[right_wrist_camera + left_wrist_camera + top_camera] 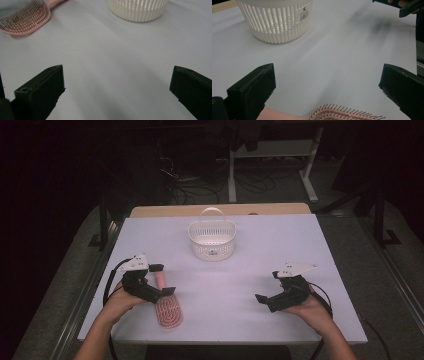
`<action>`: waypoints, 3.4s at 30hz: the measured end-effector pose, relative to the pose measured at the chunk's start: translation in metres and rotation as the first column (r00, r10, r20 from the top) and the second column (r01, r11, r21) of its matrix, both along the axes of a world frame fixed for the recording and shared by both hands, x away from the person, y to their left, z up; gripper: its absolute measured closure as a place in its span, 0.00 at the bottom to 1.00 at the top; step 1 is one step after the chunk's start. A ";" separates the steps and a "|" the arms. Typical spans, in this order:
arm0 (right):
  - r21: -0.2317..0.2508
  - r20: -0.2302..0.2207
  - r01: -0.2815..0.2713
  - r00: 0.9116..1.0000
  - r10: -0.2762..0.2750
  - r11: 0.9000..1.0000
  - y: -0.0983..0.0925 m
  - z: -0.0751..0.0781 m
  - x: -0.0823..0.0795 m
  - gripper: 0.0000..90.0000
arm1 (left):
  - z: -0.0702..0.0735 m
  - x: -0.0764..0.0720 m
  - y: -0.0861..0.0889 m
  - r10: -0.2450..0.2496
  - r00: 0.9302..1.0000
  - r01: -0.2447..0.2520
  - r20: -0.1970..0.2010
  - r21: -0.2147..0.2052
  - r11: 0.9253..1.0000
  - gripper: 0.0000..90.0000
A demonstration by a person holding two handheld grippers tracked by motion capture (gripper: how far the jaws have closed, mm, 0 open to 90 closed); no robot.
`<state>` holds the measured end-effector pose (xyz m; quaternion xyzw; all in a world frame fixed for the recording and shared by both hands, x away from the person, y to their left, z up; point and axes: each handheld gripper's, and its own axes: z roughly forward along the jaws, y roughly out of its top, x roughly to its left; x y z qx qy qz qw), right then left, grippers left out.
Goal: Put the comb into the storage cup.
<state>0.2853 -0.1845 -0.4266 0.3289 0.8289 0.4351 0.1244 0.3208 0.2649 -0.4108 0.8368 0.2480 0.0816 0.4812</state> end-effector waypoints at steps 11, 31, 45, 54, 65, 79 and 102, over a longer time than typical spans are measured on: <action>0.010 0.000 0.004 1.000 -0.004 1.000 -0.001 0.000 0.001 0.00 | 0.010 0.011 -0.003 0.008 1.000 -0.008 0.010 -0.011 1.000 0.01; 0.017 -0.001 0.005 1.000 -0.005 1.000 -0.002 0.001 0.002 0.00 | 0.024 0.032 -0.007 0.016 0.999 -0.016 0.048 0.004 1.000 0.16; 0.020 0.000 0.008 1.000 -0.008 1.000 -0.002 0.001 0.002 0.00 | 0.023 0.055 -0.004 0.053 0.998 -0.056 0.041 0.062 0.997 0.66; 0.020 0.000 0.006 1.000 -0.006 1.000 -0.002 0.001 0.002 0.00 | 0.013 0.072 -0.002 0.076 0.997 -0.072 -0.026 0.116 0.991 1.00; 0.018 0.000 0.003 1.000 -0.003 1.000 -0.002 0.001 0.002 0.00 | 0.002 0.086 -0.003 0.107 0.992 -0.093 -0.060 0.209 0.974 1.00; 0.016 -0.004 0.005 1.000 -0.005 1.000 -0.001 0.000 0.002 0.00 | -0.013 0.096 -0.001 0.137 0.986 -0.099 -0.099 0.318 0.943 1.00; 0.017 -0.002 0.005 1.000 -0.005 1.000 0.000 0.001 0.002 0.00 | -0.024 0.102 0.001 0.180 0.977 -0.114 -0.114 0.434 0.894 1.00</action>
